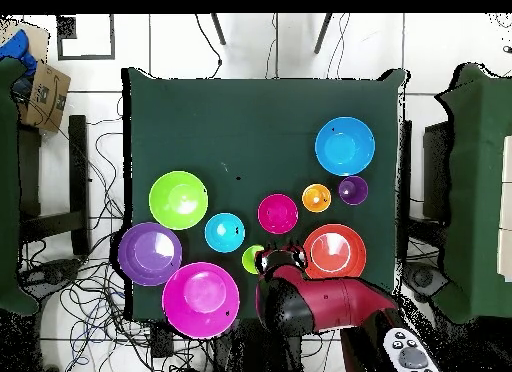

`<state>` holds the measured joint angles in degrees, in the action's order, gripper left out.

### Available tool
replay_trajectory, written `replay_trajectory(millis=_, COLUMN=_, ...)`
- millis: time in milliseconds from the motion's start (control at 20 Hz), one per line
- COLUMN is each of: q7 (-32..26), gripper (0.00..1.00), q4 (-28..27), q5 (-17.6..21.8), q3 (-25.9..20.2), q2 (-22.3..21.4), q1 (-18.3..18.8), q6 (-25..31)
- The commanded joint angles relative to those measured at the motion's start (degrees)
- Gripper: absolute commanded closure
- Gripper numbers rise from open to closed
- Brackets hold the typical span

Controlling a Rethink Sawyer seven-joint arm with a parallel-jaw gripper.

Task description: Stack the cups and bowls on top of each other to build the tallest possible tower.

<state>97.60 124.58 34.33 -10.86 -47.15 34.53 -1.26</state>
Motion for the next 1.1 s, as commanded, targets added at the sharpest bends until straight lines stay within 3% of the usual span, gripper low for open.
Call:
replay_trajectory(millis=50, q7=3.0, gripper=0.0, q4=2.5, q5=0.9, q3=-2.5, q2=0.3, q1=-0.7, q6=7.1)
replay_trajectory(millis=650, q7=3.4, gripper=0.0, q4=2.7, q5=1.3, q3=-1.6, q2=0.6, q1=-1.2, q6=6.4)
replay_trajectory(millis=1100, q7=3.6, gripper=0.0, q4=2.1, q5=3.2, q3=1.1, q2=3.2, q1=-1.7, q6=4.2)
